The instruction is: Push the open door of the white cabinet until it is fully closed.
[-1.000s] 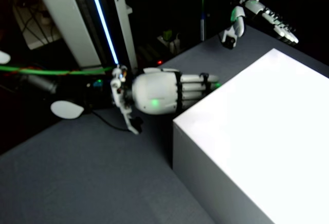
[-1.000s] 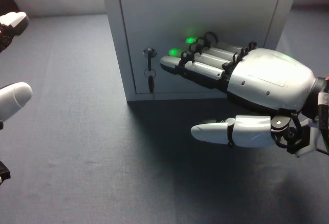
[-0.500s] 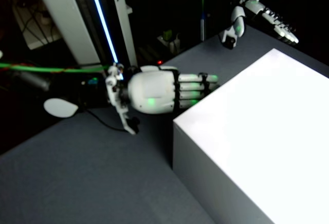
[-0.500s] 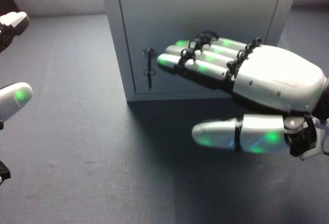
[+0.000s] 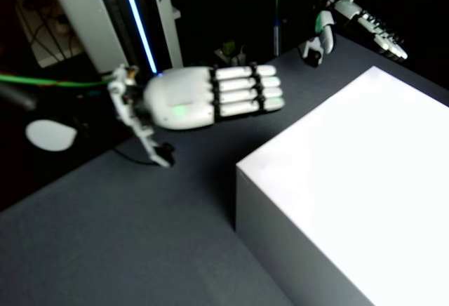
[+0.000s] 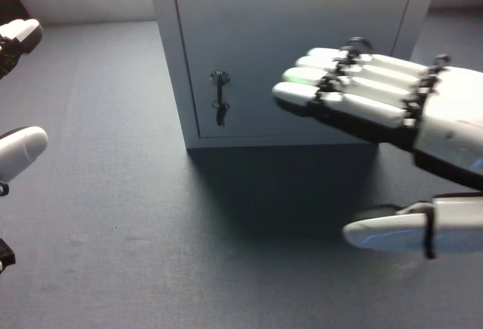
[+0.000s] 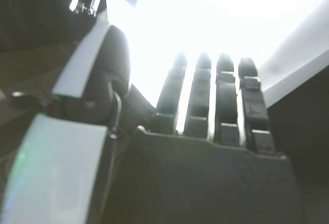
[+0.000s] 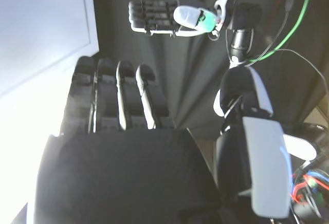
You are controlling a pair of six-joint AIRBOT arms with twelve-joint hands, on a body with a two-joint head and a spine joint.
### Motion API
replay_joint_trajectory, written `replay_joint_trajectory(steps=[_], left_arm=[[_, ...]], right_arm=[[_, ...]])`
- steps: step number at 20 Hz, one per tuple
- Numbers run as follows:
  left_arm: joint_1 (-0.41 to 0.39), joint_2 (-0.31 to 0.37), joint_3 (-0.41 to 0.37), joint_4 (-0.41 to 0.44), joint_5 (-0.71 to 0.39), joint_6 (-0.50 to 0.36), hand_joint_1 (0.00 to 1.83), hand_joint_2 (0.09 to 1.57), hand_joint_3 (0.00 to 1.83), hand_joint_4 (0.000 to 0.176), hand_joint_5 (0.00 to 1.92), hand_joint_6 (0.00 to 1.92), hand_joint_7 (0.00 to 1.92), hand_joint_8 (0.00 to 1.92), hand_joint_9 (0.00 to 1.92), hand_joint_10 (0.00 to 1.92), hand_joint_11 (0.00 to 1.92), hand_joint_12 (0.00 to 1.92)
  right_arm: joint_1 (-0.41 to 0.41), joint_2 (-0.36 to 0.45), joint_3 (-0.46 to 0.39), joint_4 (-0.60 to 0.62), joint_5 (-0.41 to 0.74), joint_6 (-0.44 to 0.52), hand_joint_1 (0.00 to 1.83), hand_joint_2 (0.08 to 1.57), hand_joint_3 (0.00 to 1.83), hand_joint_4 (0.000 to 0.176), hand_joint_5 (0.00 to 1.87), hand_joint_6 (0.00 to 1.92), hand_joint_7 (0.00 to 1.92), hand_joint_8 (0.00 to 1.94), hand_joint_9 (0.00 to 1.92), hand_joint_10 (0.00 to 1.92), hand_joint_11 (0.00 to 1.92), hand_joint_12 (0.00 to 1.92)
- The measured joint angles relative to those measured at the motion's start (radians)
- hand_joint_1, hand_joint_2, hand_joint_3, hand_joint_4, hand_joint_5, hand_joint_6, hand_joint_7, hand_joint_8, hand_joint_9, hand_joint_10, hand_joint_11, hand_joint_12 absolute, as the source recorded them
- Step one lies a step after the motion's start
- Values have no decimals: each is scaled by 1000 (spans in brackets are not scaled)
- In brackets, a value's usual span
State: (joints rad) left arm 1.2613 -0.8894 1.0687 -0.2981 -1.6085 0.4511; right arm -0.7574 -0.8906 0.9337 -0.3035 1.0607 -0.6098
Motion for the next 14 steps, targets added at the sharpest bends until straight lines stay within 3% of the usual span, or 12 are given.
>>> replay_joint_trajectory(steps=[1, 3, 10, 13, 14], left_arm=[[0, 0, 0, -3, 0, 0, 279, 1437, 0, 0, 0, 0, 0, 0, 0, 0, 0, 0], [0, 0, 0, -8, 0, 0, 248, 1437, 0, 0, 0, 0, 0, 0, 0, 0, 0, 0], [0, 1, 1, -14, 0, 0, 261, 1420, 0, 0, 0, 0, 0, 0, 0, 0, 32, 16], [1, 1, 1, -17, 0, -3, 327, 1426, 0, 0, 0, 0, 0, 0, 0, 0, 40, 30], [0, 1, 1, -17, -1, -3, 301, 1439, 4, 0, 0, 0, 0, 0, 0, 0, 35, 35]], right_arm=[[-21, 19, -8, 19, 22, -2, 256, 1210, 1, 0, 0, 0, 0, 0, 0, 0, 8, 6], [-66, 68, -33, 73, 55, -35, 92, 1257, 20, 0, 0, 0, 0, 0, 0, 0, 0, 0], [-235, 166, -87, 277, 215, -151, 35, 1305, 24, 0, 0, 0, 0, 0, 0, 0, 0, 0], [-313, 193, -97, 389, 289, -177, 155, 1309, 13, 0, 1, 0, 0, 0, 0, 0, 11, 5], [-338, 201, -97, 424, 315, -184, 144, 1276, 0, 36, 0, 0, 0, 0, 0, 0, 1, 0]])
